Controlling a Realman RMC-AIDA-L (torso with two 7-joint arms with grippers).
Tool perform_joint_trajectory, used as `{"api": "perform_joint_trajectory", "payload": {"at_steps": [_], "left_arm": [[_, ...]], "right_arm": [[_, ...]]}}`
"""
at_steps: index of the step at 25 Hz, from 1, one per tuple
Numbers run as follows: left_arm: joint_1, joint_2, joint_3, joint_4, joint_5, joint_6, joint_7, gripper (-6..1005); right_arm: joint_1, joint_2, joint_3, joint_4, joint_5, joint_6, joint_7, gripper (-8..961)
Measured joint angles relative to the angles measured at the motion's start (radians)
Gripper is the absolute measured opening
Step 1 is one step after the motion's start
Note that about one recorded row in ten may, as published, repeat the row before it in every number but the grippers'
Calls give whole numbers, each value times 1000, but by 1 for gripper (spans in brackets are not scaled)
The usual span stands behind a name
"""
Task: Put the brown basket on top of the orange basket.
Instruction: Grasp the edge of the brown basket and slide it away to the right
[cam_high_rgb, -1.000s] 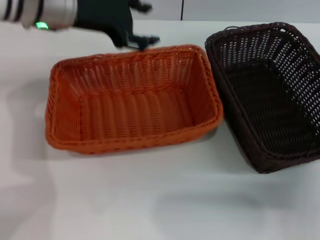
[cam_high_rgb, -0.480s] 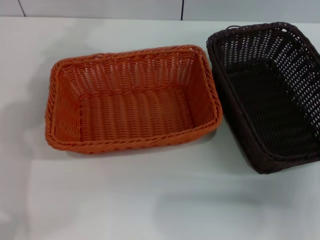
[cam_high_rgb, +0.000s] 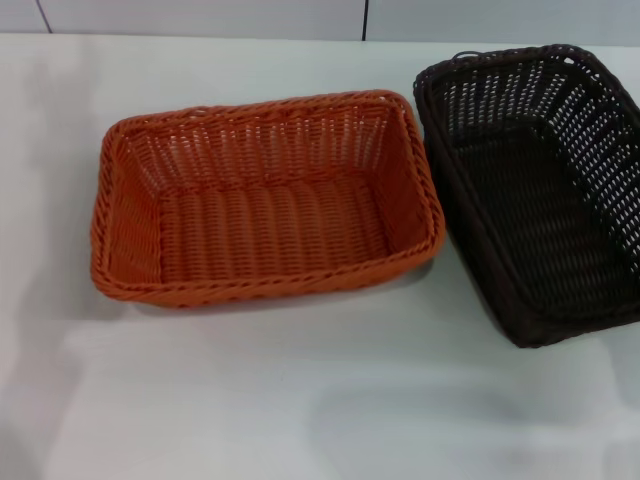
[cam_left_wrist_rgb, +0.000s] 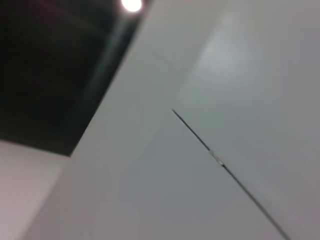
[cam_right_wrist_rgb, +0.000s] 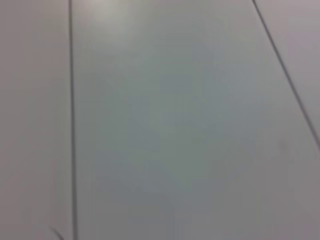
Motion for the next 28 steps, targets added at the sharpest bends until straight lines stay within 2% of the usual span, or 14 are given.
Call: {"api": "perform_joint_trajectory", "payload": {"at_steps": [1,4,5,9,10,12,14,15,16,19,20,21,25,28], "left_arm": [[124,1,116,-102,156,253,-339,846],[289,3,185,-209,228,358,-792,846],[311,2,190,-263,239,390,-879,846],[353,-3,198,-555,250,534,-1125,846],[353,-4,196,-602,245,539,-1145,846],[344,-5,195,-734,222,547,-1195,846],[325,-6,194,-842,197,546,-1235,846],[318,-6,193,-886,186,546,-1259,846],[318,-6,193,-886,186,546,-1259,846],[302,-4,183,-997,163,541,-1380,846],[302,-4,183,-997,163,541,-1380,846],[300,-2,175,-1006,160,531,-1399,846],[276,1,136,-1032,154,484,-1415,846],[253,1,122,-1063,154,457,-1415,846]], "right_arm": [[0,0,0,0,0,0,0,838],[67,-39,0,-78,-28,-88,0,838],[100,-74,11,-159,-68,-213,0,838],[138,-127,91,-335,-146,-537,0,839],[146,-138,195,-456,-205,-829,0,838],[146,-137,271,-524,-237,-990,0,838],[145,-114,418,-644,-301,-1301,-2,839],[146,-73,576,-761,-358,-1617,-19,839],[146,-73,576,-761,-358,-1617,-19,839],[162,-4,801,-927,-397,-2084,-105,838],[185,25,938,-1025,-397,-2389,-169,838],[185,25,938,-1025,-397,-2389,-169,838],[217,30,1163,-1223,-392,-3032,-241,837],[201,31,1225,-1282,-389,-3186,-307,836]]}}
